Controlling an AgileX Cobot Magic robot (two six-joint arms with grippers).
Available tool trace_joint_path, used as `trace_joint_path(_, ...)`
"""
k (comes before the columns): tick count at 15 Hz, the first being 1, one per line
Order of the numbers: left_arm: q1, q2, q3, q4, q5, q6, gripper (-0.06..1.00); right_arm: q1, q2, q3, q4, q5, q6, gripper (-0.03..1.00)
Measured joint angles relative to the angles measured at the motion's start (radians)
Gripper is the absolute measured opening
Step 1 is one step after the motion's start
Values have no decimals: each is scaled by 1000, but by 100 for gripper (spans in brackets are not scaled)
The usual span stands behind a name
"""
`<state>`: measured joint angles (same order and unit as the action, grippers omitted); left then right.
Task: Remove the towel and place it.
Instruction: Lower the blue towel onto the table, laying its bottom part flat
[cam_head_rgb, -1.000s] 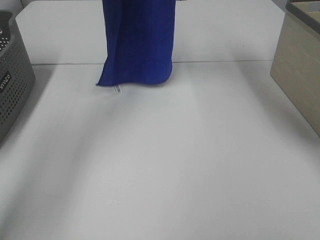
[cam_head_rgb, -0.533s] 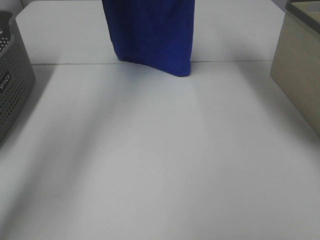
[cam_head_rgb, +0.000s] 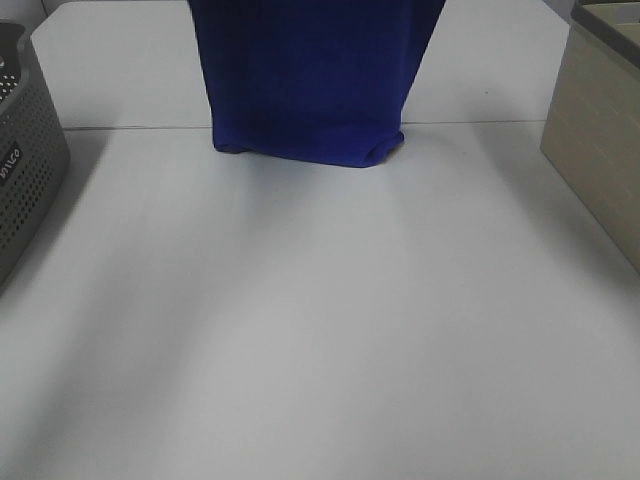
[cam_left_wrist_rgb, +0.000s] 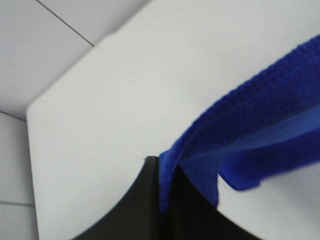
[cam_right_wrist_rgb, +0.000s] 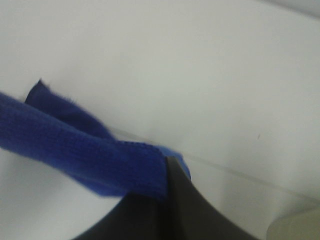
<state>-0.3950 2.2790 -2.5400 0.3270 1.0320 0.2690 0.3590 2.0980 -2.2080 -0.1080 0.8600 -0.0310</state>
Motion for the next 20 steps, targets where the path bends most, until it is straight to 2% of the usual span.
trace_joint_path(2, 0, 0, 0, -94, 164, 1, 0, 0, 0, 0, 74, 216, -65, 0)
trace_joint_path(3, 1, 0, 5, -147, 179, 1, 0, 0, 0, 0, 99, 309, -89, 0)
trace_joint_path(4, 1, -1, 6, -253, 184, 1, 0, 0, -2, 5, 147, 351, -113, 0)
trace_joint_path(5, 1, -6, 7, -282, 184, -3, 0, 0, -17, 31, 173, 354, -116, 0)
trace_joint_path(7, -1, -43, 52, -283, 184, -20, 0, 0, -65, 110, 213, 355, -116, 0)
trace_joint_path(9, -1, -179, 263, -295, 183, -56, 0, 0, -176, 258, 224, 356, -116, 0)
trace_joint_path(13, -4, -497, 759, -400, 185, -76, 0, 0, -435, 524, 294, 357, -112, 0)
trace_joint_path(16, -6, -670, 967, -459, 184, -123, 0, 2, -563, 705, 376, 356, -112, 0)
trace_joint_path(20, -13, -781, 1202, -538, 173, -131, 0, 8, -637, 952, 422, 350, -107, 0)
